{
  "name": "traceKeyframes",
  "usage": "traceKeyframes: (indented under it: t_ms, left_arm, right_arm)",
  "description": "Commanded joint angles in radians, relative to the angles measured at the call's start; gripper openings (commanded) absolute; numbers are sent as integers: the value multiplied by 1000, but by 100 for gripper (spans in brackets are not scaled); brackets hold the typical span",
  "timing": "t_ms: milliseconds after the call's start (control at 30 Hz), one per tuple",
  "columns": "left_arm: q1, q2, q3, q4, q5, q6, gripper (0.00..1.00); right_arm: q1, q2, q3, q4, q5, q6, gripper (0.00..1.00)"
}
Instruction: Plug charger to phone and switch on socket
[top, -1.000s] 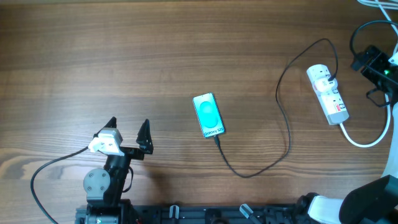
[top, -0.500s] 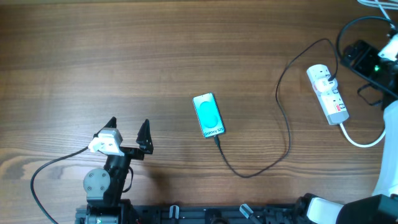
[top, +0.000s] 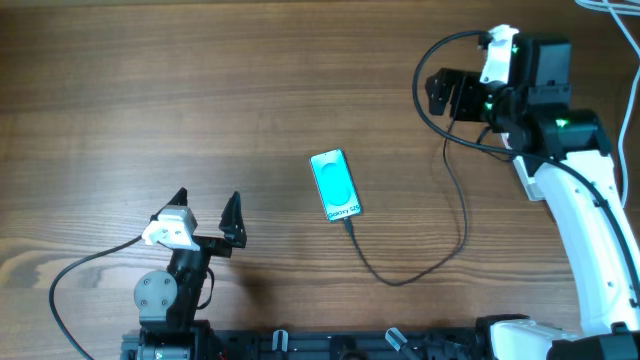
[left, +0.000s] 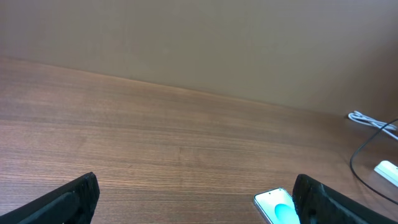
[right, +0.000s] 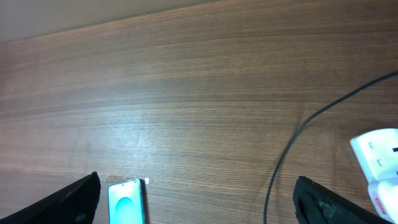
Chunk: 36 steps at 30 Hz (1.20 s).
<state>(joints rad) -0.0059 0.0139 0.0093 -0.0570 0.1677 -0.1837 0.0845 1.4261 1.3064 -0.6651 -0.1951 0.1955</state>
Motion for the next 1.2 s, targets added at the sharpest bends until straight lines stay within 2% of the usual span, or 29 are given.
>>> traceKeyframes:
  t_ms: [0,333,667,1167]
  left_arm:
    - [-3,-11,-4,-7,-16,19,100]
    - [-3,-11,-4,-7,-16,19,100]
    - [-3,-11,-4,-7,-16,19,100]
    - [-3,-11,-4,-7,-16,19,100]
  right_arm:
    - [2,-24,14,2,-5,-10,100]
    - [2,-24,3,3,-5,-10,100]
    - [2,-32,-161,2,-5,-10,100]
    - [2,-245,-217,6,20,-23,100]
